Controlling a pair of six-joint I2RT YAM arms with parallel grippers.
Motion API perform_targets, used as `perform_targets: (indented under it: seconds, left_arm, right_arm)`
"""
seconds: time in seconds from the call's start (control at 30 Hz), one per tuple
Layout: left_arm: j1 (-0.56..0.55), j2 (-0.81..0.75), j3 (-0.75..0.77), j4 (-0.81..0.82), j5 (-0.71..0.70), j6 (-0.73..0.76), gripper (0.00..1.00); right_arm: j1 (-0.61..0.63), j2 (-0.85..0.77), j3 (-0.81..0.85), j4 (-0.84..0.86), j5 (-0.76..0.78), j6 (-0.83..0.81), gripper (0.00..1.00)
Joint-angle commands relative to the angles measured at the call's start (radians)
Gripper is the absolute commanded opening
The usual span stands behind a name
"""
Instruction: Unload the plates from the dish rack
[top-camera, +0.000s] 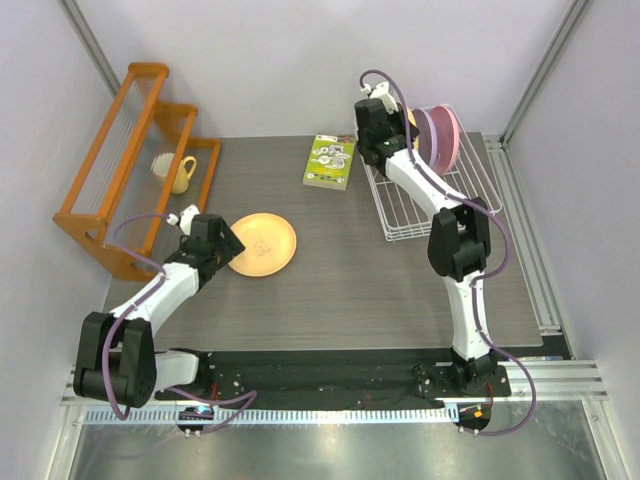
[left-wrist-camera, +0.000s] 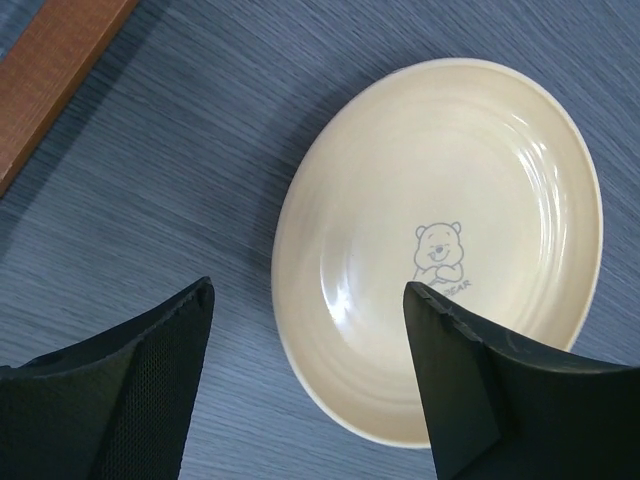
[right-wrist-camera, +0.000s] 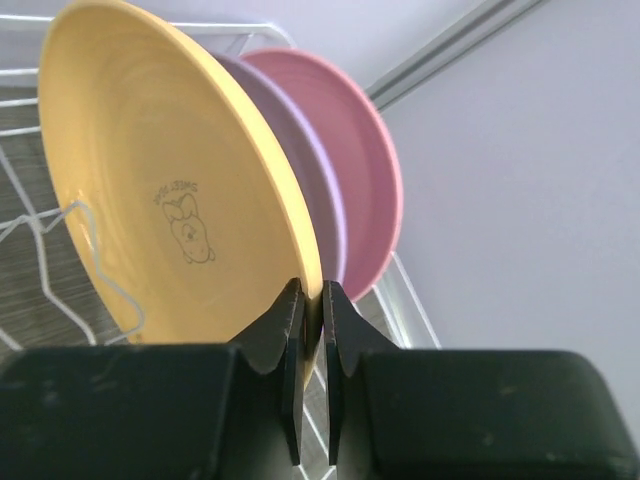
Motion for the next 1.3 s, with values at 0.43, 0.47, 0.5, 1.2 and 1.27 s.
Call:
perform_targets:
  seconds: [0.43, 0.47, 0.5, 1.2, 1.27]
  left_arm:
    - [-0.028, -0.018, 0.106, -0.008, 0.055, 0.043, 0.99]
    - [-0.033, -0.023, 0.111, -0.004, 0.064, 0.047, 0.99]
    - [-0.034, -0.028, 0.121, 0.001, 0.075, 0.050, 0.99]
    - [-0.066, 0.127, 0.192, 0.524, 0.584, -0.002, 1.00]
    - [-0.066, 0.133, 0.169, 0.570, 0.589, -0.018, 0.99]
  right_arm:
    - [0.108, -0.311, -0.132, 0.338, 0.193, -0.201, 0.04]
    - [0.112, -0.322, -0.137, 0.321, 0.178, -0.175, 0.04]
    - [0.115, -0.336, -0.134, 0.216, 0.163, -0.094, 0.04]
    - [0.145, -0.680, -0.596, -0.086, -0.792, 0.752, 0.04]
    - [0.145, -0.688, -0.624, -0.050, -0.835, 0.787, 0.04]
